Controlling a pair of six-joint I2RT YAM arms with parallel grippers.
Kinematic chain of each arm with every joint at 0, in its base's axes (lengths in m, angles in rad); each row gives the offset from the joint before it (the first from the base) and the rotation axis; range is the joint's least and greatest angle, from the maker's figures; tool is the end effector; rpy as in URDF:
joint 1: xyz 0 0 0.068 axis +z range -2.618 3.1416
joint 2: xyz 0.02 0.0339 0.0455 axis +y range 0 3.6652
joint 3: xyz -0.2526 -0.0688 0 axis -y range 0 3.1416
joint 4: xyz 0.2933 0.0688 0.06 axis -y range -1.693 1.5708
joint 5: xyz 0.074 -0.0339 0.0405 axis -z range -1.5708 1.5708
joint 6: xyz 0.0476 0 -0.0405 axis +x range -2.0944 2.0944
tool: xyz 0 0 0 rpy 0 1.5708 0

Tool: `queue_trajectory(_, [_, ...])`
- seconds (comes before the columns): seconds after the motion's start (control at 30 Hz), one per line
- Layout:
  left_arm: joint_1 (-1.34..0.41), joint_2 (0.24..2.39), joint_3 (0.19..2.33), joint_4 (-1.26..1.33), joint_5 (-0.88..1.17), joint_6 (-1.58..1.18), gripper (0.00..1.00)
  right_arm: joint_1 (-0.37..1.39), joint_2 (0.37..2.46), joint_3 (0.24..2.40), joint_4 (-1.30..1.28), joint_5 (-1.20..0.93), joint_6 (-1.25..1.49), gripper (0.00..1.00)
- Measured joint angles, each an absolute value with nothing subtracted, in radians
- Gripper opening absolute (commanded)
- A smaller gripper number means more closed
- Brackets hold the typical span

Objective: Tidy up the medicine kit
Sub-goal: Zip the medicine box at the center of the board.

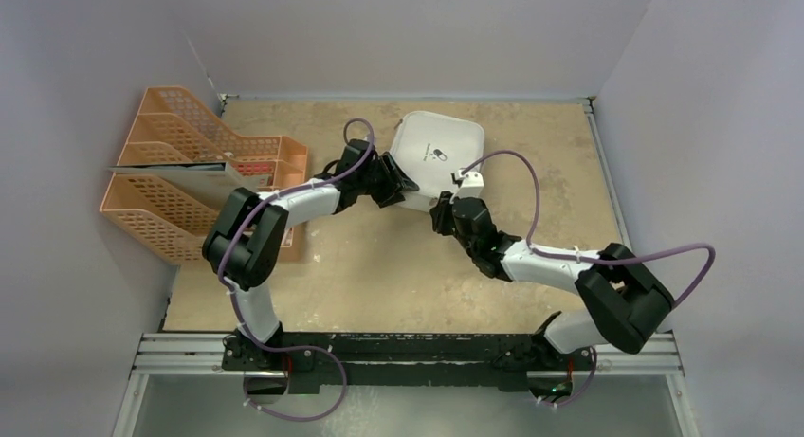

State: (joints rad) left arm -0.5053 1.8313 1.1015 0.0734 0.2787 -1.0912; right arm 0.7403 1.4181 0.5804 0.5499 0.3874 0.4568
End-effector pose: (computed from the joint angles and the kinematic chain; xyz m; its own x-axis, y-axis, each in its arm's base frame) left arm 0.3774 -0.2237 0.1337 -0.8285 -0.5164 -0.2166 -0.1710 0.6016 -0.7803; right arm 0.2599 0.2131 0.1518 -0.3456 0.2374 -0.9079 -0.2280 0.9172 0.3267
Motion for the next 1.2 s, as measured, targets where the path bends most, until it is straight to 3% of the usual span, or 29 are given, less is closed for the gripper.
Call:
queue_trajectory(0.23, [-0.506, 1.835, 1.111, 0.073, 0.261, -1.108, 0.41, 0.678, 1.428, 0.583, 0.493, 0.275, 0.469, 0.48])
queue_trajectory(0.43, [-0.506, 1.835, 1.111, 0.080, 0.261, -1.124, 0.39, 0.680, 1.490, 0.598, 0.560, 0.271, 0.460, 0.50])
queue_trajectory(0.77, [-0.508, 1.838, 1.102, 0.101, 0.266, -1.143, 0.39, 0.765, 1.615, 0.663, 0.670, 0.467, 0.418, 0.50])
queue_trajectory(0.93, [-0.508, 1.839, 1.095, 0.126, 0.268, -1.146, 0.38, 0.789, 1.674, 0.709, 0.673, 0.578, 0.399, 0.41])
queue_trajectory(1.2, [-0.507, 1.844, 1.081, 0.164, 0.265, -1.161, 0.38, 0.797, 1.724, 0.734, 0.707, 0.698, 0.315, 0.00])
